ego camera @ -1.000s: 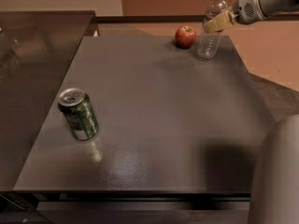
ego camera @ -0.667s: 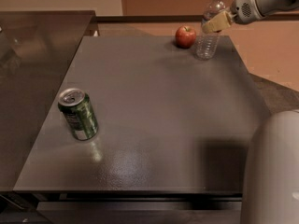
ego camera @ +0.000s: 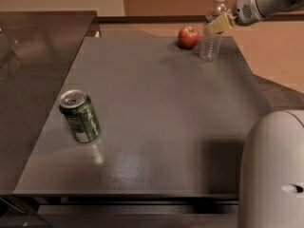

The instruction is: Move water bottle near apple

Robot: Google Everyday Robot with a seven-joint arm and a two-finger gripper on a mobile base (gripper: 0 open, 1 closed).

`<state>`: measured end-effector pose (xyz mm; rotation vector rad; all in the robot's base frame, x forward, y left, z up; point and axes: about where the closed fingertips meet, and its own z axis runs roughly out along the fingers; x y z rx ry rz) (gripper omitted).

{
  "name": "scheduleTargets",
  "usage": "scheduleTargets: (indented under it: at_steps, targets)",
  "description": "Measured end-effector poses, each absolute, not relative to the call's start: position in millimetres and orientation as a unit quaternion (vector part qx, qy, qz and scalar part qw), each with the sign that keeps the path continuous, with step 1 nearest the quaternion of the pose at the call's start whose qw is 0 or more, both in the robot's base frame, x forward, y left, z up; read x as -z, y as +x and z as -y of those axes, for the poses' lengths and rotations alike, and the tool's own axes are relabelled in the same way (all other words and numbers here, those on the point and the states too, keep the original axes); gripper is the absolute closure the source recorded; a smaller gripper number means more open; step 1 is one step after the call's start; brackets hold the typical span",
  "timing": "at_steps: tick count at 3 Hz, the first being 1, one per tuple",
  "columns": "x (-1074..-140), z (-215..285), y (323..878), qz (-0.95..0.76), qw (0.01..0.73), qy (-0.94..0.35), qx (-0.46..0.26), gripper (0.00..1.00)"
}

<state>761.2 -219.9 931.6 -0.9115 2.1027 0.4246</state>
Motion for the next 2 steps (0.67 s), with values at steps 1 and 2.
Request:
scheduleTargets:
  at_steps: [1,2]
  targets:
    - [-928.6,217.1,762.7,-0.829,0.393,-0.360,-0.169,0.00]
    - [-928.5,217.0,762.7,-0.829,0.393,-0.360,-0.169,0.00]
